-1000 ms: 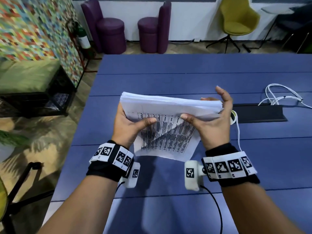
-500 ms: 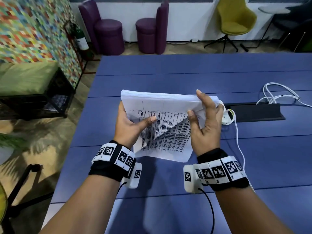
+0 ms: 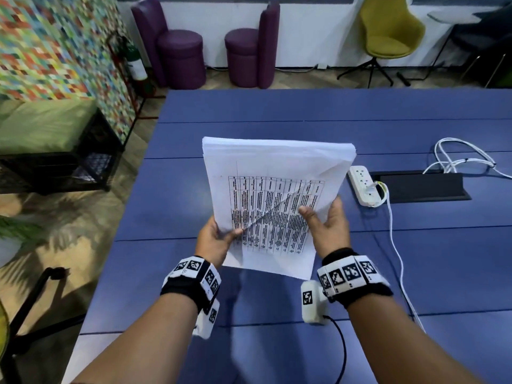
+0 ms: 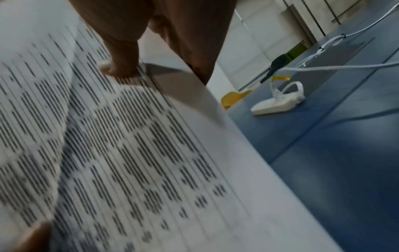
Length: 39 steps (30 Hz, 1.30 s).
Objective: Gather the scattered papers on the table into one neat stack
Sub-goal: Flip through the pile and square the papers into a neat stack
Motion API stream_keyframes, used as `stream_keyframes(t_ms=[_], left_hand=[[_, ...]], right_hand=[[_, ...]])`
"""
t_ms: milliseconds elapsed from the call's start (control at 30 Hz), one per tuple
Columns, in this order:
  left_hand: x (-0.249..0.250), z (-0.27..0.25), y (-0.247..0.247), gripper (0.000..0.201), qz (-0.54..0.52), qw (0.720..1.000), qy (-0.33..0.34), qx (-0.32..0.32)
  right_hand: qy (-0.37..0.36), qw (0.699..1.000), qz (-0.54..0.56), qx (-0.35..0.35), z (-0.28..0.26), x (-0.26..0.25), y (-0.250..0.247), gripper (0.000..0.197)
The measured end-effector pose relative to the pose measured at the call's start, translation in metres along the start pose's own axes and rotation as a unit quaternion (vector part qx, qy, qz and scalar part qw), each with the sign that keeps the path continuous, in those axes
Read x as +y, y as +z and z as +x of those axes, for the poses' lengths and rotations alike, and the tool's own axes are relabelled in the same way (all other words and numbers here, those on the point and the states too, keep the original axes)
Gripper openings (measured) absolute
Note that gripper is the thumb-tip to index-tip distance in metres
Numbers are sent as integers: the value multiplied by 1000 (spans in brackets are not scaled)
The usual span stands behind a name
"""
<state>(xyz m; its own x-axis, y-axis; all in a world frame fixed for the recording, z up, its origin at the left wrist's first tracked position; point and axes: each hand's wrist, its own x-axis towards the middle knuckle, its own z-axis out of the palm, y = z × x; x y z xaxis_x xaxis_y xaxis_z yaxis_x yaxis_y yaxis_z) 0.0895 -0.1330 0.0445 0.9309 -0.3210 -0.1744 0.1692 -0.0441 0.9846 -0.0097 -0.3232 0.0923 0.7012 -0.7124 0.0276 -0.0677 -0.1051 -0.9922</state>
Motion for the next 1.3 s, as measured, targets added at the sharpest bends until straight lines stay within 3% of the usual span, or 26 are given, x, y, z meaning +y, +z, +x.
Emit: stream_keyframes(t_ms=[100, 267, 433, 533, 700, 833, 1000, 1067, 1100, 1200, 1300], left_hand=[[-4, 5, 1, 36, 11, 1000, 1, 17], [10, -5, -7, 28, 44, 997, -16, -55], [-32, -36, -22, 27, 110, 985, -113, -68], [-66, -49, -38, 59, 161, 970, -163, -78], [-74, -78, -40, 45, 80, 966, -238, -60], [-75, -90, -34, 60, 73, 967, -223, -98], [-81, -91, -41, 47, 83, 969, -229, -29], [-81, -98, -31, 70, 90, 967, -237, -34], [-81, -99, -28, 72, 97, 967, -232, -45], [-81, -95, -36, 41, 94, 970, -220, -36], [-81, -105, -42, 42, 96, 973, -207, -33]], right_hand=[[28, 999, -39, -7, 7, 8, 1, 43], [6, 990, -143, 16, 19, -1, -3, 34], [153, 972, -174, -45, -6, 50, -7, 42], [237, 948, -186, -104, -33, 89, -12, 46], [320, 936, -82, -120, -73, 111, -18, 44], [317, 936, -85, -123, -81, 107, -19, 46], [340, 933, -53, -109, -90, 110, -24, 36], [315, 938, -63, -133, -94, 101, -20, 42], [304, 940, -67, -138, -93, 97, -20, 44], [293, 948, -80, -98, -92, 91, -29, 39], [291, 940, -159, -86, -103, 99, -32, 40]])
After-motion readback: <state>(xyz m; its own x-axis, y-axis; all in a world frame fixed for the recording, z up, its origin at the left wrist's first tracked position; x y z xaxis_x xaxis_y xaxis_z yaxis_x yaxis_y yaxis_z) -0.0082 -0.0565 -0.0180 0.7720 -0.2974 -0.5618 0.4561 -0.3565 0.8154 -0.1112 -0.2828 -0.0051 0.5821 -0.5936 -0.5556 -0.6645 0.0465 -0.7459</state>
